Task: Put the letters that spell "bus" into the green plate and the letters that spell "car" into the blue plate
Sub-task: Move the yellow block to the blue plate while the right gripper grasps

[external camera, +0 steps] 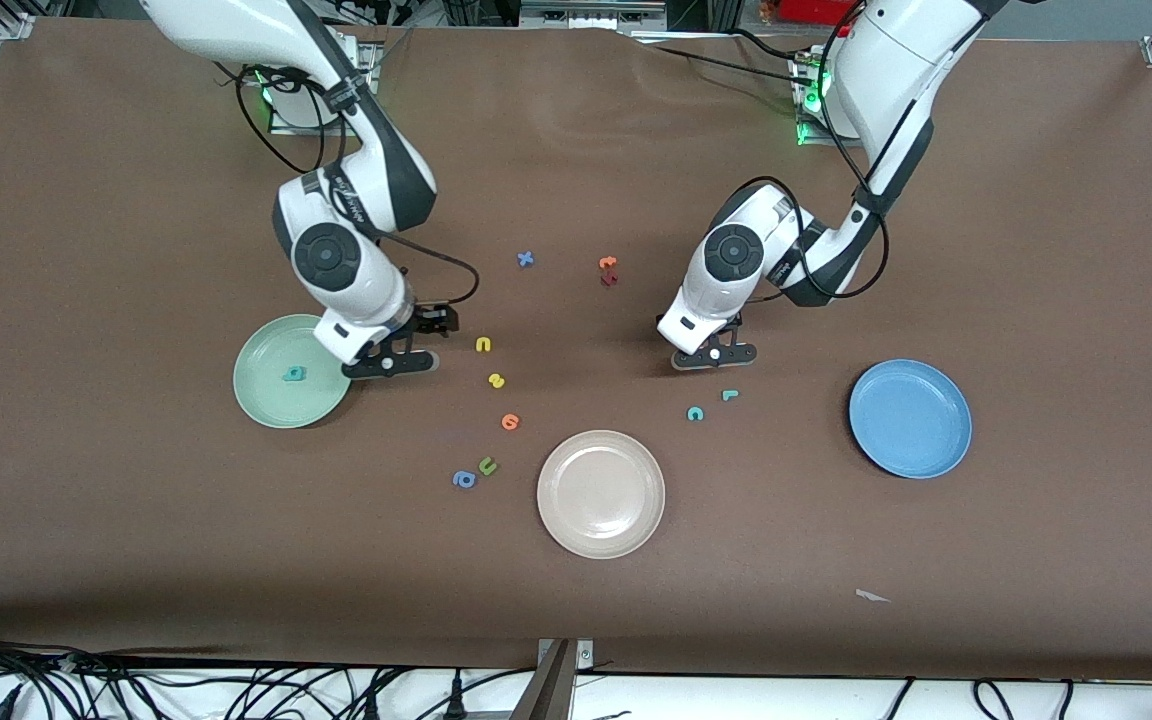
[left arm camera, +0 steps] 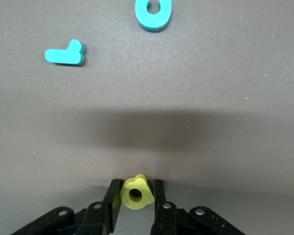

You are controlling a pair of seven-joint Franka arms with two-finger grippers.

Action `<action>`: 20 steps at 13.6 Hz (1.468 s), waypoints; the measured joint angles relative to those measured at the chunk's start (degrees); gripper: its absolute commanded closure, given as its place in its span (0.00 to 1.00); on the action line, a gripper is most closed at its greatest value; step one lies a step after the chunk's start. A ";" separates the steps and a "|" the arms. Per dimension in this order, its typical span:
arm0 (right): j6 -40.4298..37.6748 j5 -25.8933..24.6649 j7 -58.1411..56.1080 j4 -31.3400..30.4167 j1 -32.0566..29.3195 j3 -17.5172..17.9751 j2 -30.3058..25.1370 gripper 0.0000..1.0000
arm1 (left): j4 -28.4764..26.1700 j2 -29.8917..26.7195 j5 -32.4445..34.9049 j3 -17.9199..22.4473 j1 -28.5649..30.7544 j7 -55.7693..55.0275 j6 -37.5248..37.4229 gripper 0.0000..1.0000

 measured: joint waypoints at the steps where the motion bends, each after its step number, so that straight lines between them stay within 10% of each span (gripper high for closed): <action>1: 2.03 0.00 2.12 -0.19 1.23 0.17 0.80 0.28 | 0.84 0.01 0.00 0.33 0.14 0.28 -1.70 0.76; 6: 10.08 -0.23 10.67 0.63 6.66 0.24 6.41 0.46 | 10.19 -0.09 0.04 1.09 5.35 11.17 -15.10 0.77; 14: 10.91 -4.60 11.57 0.72 6.93 -0.89 8.77 0.46 | 16.43 0.30 5.07 2.21 22.57 46.37 -22.15 0.71; 16: 11.82 -4.60 12.01 0.73 6.93 -0.89 9.13 0.46 | 16.91 1.70 9.52 2.30 25.10 50.79 -22.12 0.55; 18: 11.92 -4.60 12.07 0.73 6.94 -0.89 9.31 0.54 | 18.45 3.77 12.63 2.29 25.75 55.70 -22.08 0.00; 20: 11.93 -4.60 12.08 0.72 6.96 -0.88 9.60 0.78 | 19.92 5.07 13.66 2.27 25.82 57.73 -22.08 0.00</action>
